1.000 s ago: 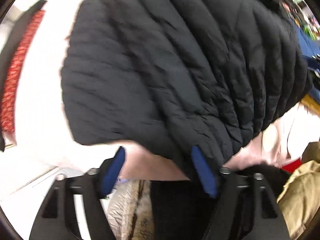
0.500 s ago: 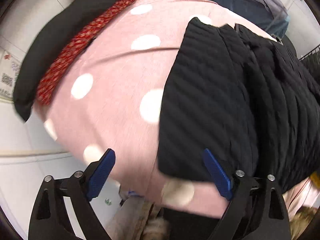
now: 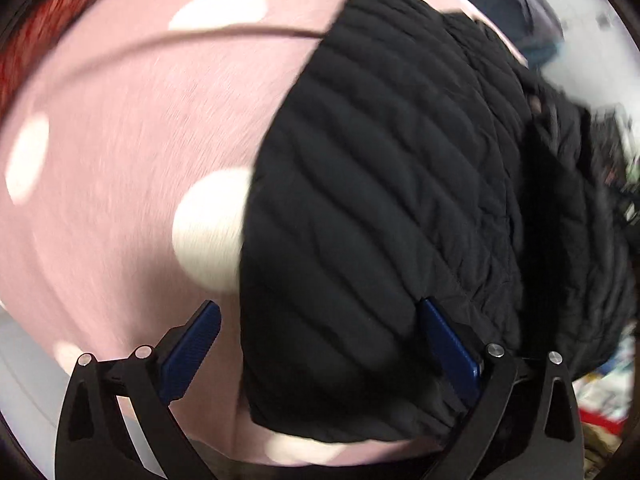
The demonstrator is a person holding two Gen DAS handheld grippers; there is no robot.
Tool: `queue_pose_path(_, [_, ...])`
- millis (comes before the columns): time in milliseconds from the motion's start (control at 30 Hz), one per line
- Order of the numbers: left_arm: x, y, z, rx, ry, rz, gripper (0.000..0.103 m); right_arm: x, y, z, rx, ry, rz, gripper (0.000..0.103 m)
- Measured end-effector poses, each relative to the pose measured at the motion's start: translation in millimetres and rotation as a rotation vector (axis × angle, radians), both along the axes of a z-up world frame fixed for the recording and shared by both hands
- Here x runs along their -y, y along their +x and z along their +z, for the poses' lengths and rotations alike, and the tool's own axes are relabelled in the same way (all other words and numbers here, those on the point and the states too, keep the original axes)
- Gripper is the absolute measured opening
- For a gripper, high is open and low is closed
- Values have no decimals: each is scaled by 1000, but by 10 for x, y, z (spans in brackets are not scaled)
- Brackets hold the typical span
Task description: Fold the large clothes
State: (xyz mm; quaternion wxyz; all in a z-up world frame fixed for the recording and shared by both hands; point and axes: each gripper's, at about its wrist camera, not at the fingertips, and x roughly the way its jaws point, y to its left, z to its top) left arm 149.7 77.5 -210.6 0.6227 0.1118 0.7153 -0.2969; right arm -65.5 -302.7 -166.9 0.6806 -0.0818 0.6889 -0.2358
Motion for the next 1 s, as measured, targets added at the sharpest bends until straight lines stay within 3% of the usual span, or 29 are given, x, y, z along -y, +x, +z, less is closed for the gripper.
queue_pose_path(67, [-113,12,5,-35,-4,44,96,83,-11,30,1,4,-53,43])
queue_pose_path(167, [-296,0,45,-38,-24,92,97,161,-61,183,64,9,-124,27])
queue_pose_path(233, [-360,-13,-74,-35,-23,109,97,186,-124,261,96,13,-150,22])
queue_pose_path(333, [-282,-62,-342,-126,-28,112,94,230,-132,341,127,26,-182,18])
queue_pose_path(367, [-232,-85,-326,-116,-24,128,90,254,-130,390,142,29,-193,18])
queue_pose_path(400, [-170,-117,-288,-110,-42,119,64,260,-139,456,167,33,-205,17])
queue_pose_path(433, [-54,-178,-210,-98,-66,75,53,229,-138,509,187,34,-214,17])
queue_pose_path(467, [33,-216,-150,-62,-54,40,49,227,-143,603,221,38,-229,16])
queue_pose_path(500, [109,-278,-100,-29,-38,0,35,292,-140,693,252,44,-244,15])
queue_pose_path(533, [182,-333,-55,-16,-34,-24,28,324,-171,831,299,57,-266,15])
queue_pose_path(600, [273,-359,88,15,-36,-14,14,360,-258,1055,367,71,-293,13])
queue_pose_path(700, [406,-339,535,118,-96,-37,12,411,-434,1602,493,22,-297,10])
queue_pose_path(767, [513,-269,938,236,-133,-69,11,488,-656,2074,592,-20,-309,9])
queue_pose_path(900, [692,47,1711,528,-129,-101,10,635,-1140,2722,717,-73,-371,6])
queue_pose_path(1000, [756,439,2132,672,-99,-78,9,645,-1504,3046,785,-138,-383,6])
